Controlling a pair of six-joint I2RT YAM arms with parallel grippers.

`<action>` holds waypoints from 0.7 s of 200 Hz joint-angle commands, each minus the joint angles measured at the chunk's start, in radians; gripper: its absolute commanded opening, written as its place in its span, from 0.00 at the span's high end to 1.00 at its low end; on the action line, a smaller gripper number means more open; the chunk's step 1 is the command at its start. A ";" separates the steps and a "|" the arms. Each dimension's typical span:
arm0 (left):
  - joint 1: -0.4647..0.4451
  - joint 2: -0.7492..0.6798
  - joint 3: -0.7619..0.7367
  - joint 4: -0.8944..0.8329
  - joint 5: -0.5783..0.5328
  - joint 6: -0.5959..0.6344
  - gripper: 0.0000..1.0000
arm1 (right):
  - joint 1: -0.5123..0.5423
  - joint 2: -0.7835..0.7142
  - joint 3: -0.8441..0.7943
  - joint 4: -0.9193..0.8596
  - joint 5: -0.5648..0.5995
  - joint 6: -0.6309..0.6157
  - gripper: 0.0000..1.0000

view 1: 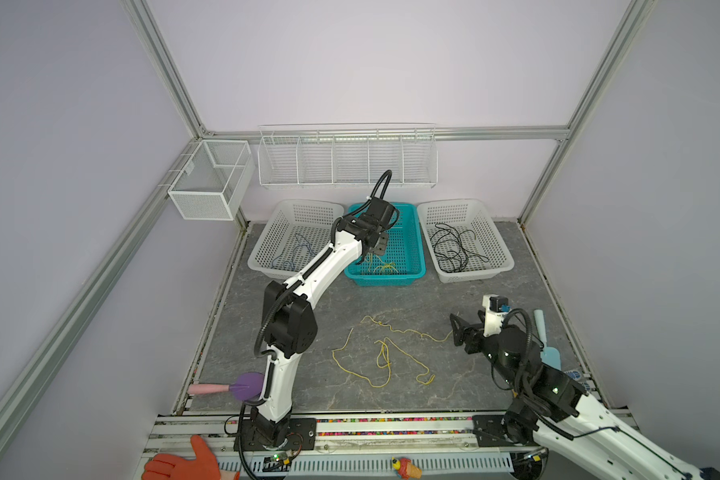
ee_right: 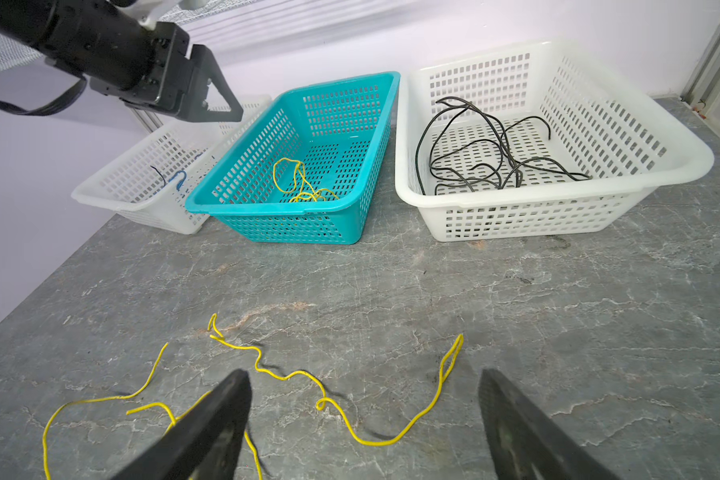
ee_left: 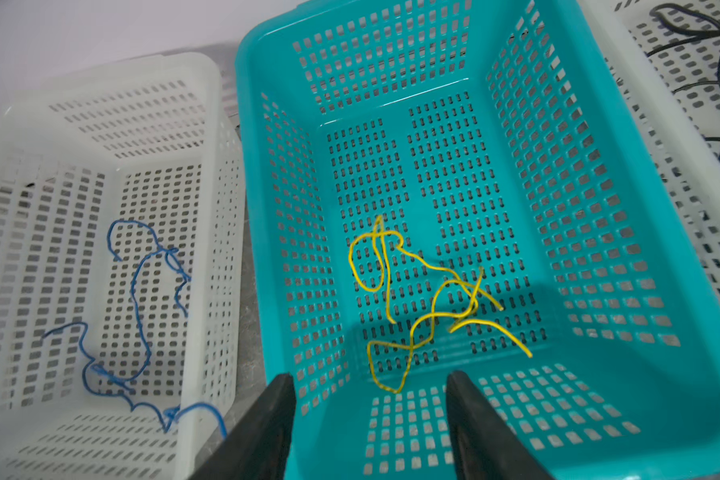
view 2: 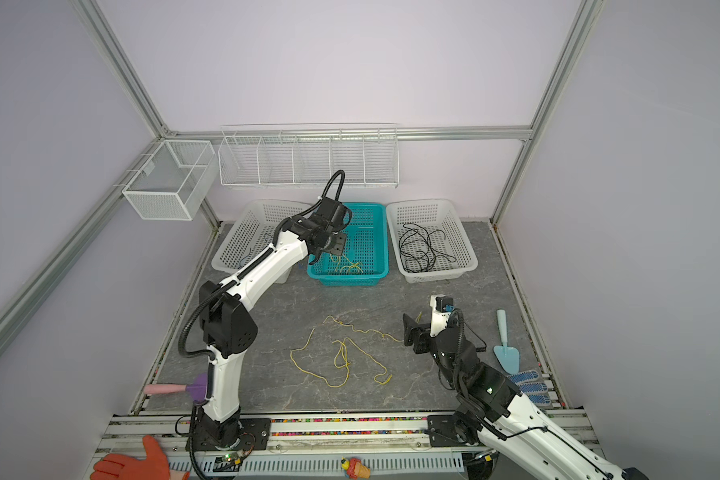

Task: Untangle the cables
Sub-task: 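Open the left gripper and lift it away from the teal basket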

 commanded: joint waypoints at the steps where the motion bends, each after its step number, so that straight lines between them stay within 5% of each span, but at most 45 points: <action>1: 0.028 -0.118 -0.097 -0.029 -0.019 -0.153 0.39 | 0.004 -0.015 -0.014 0.037 -0.001 0.016 0.12; 76: 0.093 -0.413 -0.570 0.176 0.066 -0.530 0.37 | 0.003 -0.018 -0.016 0.041 -0.010 0.014 0.12; 140: 0.191 -0.385 -0.674 0.298 0.225 -0.719 0.42 | 0.002 -0.022 -0.018 0.046 -0.023 0.010 0.12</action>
